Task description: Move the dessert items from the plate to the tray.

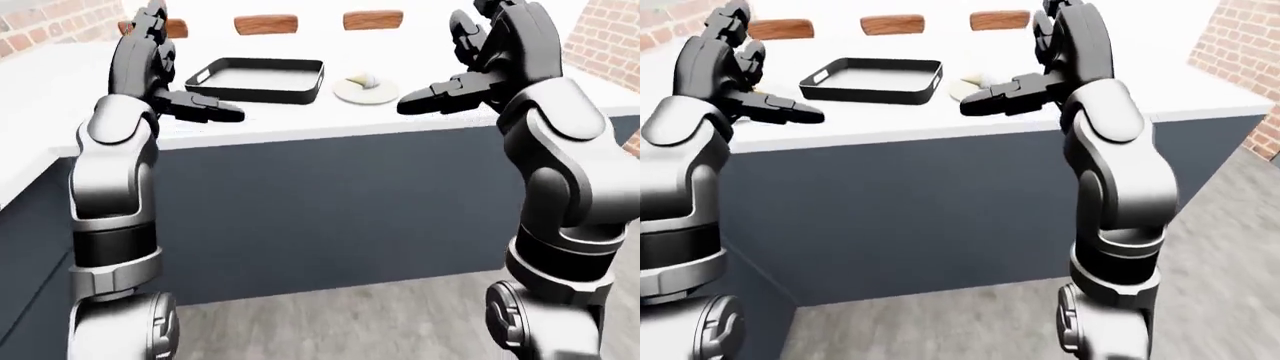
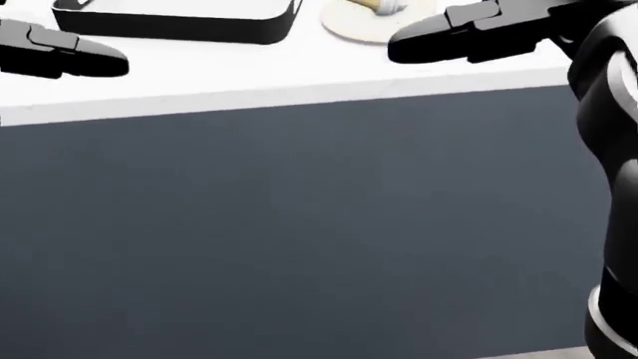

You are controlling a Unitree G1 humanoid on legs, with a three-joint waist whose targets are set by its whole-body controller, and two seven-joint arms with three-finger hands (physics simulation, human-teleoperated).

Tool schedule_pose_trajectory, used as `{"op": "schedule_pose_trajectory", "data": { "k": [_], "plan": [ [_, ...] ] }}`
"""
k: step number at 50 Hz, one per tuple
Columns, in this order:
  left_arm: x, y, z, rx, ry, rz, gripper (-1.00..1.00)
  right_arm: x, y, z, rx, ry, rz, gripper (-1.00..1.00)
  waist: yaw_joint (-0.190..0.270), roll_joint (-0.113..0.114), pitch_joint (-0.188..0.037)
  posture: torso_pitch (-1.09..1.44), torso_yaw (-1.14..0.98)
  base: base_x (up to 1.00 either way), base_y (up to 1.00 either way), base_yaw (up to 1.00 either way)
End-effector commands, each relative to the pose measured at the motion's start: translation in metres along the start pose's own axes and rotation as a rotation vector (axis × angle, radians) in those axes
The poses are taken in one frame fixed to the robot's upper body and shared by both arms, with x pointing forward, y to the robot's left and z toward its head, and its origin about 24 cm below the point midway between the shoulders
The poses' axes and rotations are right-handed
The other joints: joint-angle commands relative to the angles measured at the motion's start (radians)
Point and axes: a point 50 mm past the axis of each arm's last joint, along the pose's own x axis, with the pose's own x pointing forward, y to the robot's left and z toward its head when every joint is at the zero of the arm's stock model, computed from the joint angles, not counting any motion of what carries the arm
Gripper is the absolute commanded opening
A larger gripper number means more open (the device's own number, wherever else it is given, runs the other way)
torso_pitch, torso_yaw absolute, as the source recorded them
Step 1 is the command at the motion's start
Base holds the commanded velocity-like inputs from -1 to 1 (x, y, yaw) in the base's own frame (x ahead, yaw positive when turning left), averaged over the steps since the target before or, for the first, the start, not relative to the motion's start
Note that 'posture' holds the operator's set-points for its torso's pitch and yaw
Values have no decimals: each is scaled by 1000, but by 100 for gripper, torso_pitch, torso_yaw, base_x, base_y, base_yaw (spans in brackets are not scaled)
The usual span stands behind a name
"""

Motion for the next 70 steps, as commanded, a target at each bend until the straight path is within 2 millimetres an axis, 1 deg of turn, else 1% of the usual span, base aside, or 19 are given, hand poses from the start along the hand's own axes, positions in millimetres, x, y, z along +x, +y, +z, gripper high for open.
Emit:
{"op": "schedule_pose_trajectory", "data": {
  "k": [1, 5, 7, 9, 18, 22, 24, 26, 30, 32, 35, 40, 41, 45, 55, 62, 64, 65, 70],
  "plan": [
    [-4, 13, 28, 17, -87, 67, 100, -4, 3, 24, -16, -117, 12, 100, 3, 1, -21, 0, 0, 48, 24, 0],
    [-7, 17, 31, 23, -105, 82, 100, -6, 1, 26, -17, -121, 13, 100, -12, 57, -23, 0, 0, 49, 24, 0],
    [-11, 21, 31, 27, -112, 94, 100, -7, 1, 30, -18, -125, 14, 100, -5, 138, -68, 0, 0, 49, 23, 0],
    [-14, 24, 32, 30, -116, 101, 100, -8, 2, 33, -20, -130, 16, 100, -7, 122, -4, 0, 0, 50, 23, 0],
    [-24, 30, 36, 44, -124, 121, 100, -7, 0, 39, -43, -133, -14, 100, 1, 69, -3, 0, 0, 24, 10, 0],
    [-26, 29, 37, 40, -127, 121, 100, -7, 1, 41, -41, -148, 3, 100, 10, -1, -25, 0, 0, 0, 0, 5],
    [-27, 28, 39, 43, -129, 121, 100, -8, 1, 41, -41, -149, 8, 100, 14, 24, -41, 0, 0, 5, 0, 39],
    [-27, 28, 40, 47, -127, 121, 100, -8, 1, 42, -36, -152, 13, 100, 10, -2, -23, 0, 0, 12, 0, 49],
    [-28, 28, 40, 49, -131, 120, 100, -9, -1, 42, -51, -156, -5, 100, 6, 11, -32, 0, 0, 14, 0, 49],
    [-28, 29, 39, 55, -128, 119, 100, -8, -4, 41, -52, -144, -28, 100, -5, 15, 1, 0, 0, 0, 0, 0],
    [-31, 30, 39, 62, -127, 122, 100, -9, -3, 42, -30, -152, -27, 100, -9, 89, -22, 0, 0, 0, 0, 0],
    [-34, 32, 39, 68, -124, 124, 100, -11, 0, 39, -42, -143, 0, 100, 9, 23, -23, 0, 0, 0, 0, 0],
    [-34, 32, 39, 64, -125, 126, 100, -13, 0, 41, -52, -150, 6, 100, 6, 23, -46, 0, 0, 8, 5, 0],
    [-35, 32, 39, 66, -123, 125, 100, -14, 1, 42, -50, -156, 13, 100, 17, 26, -21, 0, 0, 23, 8, 0],
    [-36, 33, 39, 72, -124, 123, 100, -14, 1, 43, -31, -154, 11, 100, -5, 114, -20, 0, 0, 26, 7, 0],
    [-37, 33, 36, 75, -122, 123, 100, -16, 3, 43, -25, -158, 26, 100, 0, 16, -1, 0, 0, 0, 0, 0],
    [-38, 33, 35, 76, -123, 124, 100, -15, 1, 42, -41, -152, 14, 100, 12, 41, -37, 0, 0, 0, 0, 37],
    [-38, 33, 34, 77, -122, 123, 100, -16, 2, 42, -40, -153, 24, 100, 12, 21, -39, 0, 0, 6, 0, 49],
    [-38, 33, 36, 79, -123, 121, 100, -13, 0, 44, -53, -148, -5, 100, 1, 7, -3, 0, 0, 5, 0, 24]
  ]
}}
